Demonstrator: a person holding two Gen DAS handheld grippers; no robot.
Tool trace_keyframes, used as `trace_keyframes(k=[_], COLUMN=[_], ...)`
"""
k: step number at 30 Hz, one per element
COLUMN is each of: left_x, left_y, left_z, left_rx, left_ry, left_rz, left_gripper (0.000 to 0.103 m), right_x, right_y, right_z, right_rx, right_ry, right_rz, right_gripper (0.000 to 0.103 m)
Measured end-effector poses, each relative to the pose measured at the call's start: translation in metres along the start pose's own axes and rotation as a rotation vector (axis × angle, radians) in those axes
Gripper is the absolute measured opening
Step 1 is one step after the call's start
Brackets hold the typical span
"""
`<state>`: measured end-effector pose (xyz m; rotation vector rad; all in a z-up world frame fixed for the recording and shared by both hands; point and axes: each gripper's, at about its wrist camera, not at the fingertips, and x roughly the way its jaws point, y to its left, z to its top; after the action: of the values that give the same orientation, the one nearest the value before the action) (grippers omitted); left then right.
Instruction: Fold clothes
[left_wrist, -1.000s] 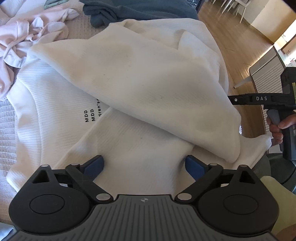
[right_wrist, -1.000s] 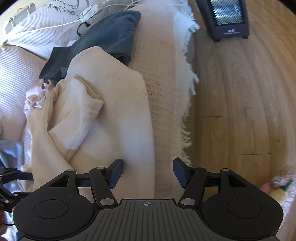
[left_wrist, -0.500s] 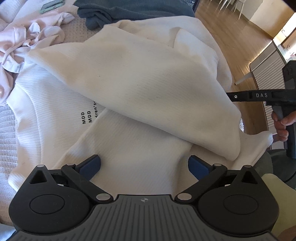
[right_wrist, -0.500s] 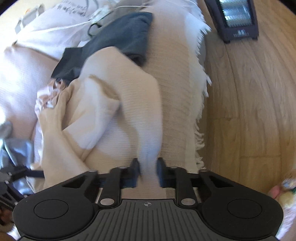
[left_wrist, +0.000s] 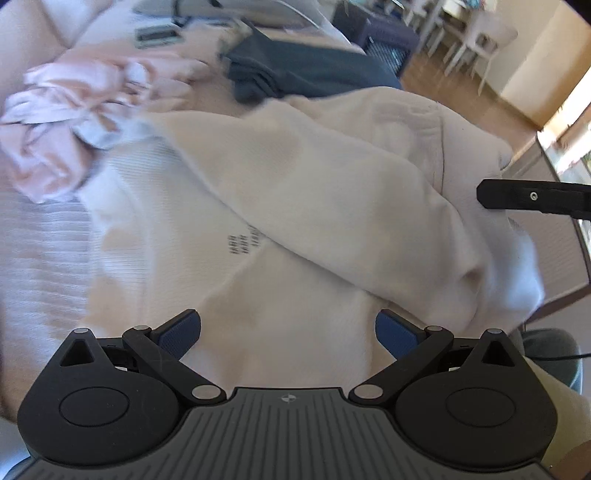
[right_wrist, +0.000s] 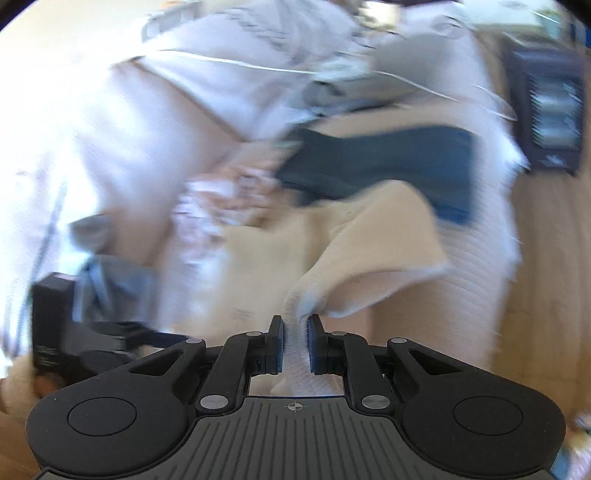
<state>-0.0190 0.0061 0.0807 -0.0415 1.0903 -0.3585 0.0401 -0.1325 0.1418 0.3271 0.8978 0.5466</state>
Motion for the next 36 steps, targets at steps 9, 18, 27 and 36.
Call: trace_keyframes(k=[9,18,27,36], left_x=[-0.048,-0.045,-0.045,-0.051], left_y=[0.073,0.108,0.099,0.104], left_z=[-0.038,-0.053,-0.045,-0.045], left_rx=[-0.195,-0.271,-0.214,-0.227], left_ry=[-0.073,-0.058,-0.088,-0.110], left_rz=[0.095,0.099,0.046,0.073], left_gripper=[0.102,0.102,0.102,0.102], right_x=[0.107,0.152,0.067,0.031], right_y=[0.099,0.121,0.085,0.060], right_z=[0.016,0.006,-0.003,-0.042], right_rx=[-0.204,-0.137,-0.135,-0.066], right_ry=[0.117,0.201,0.135,0.182], right_rz=[0.111,0.165,-0.018,-0.045], right_gripper=[0.014,0.019,0.023,0.042])
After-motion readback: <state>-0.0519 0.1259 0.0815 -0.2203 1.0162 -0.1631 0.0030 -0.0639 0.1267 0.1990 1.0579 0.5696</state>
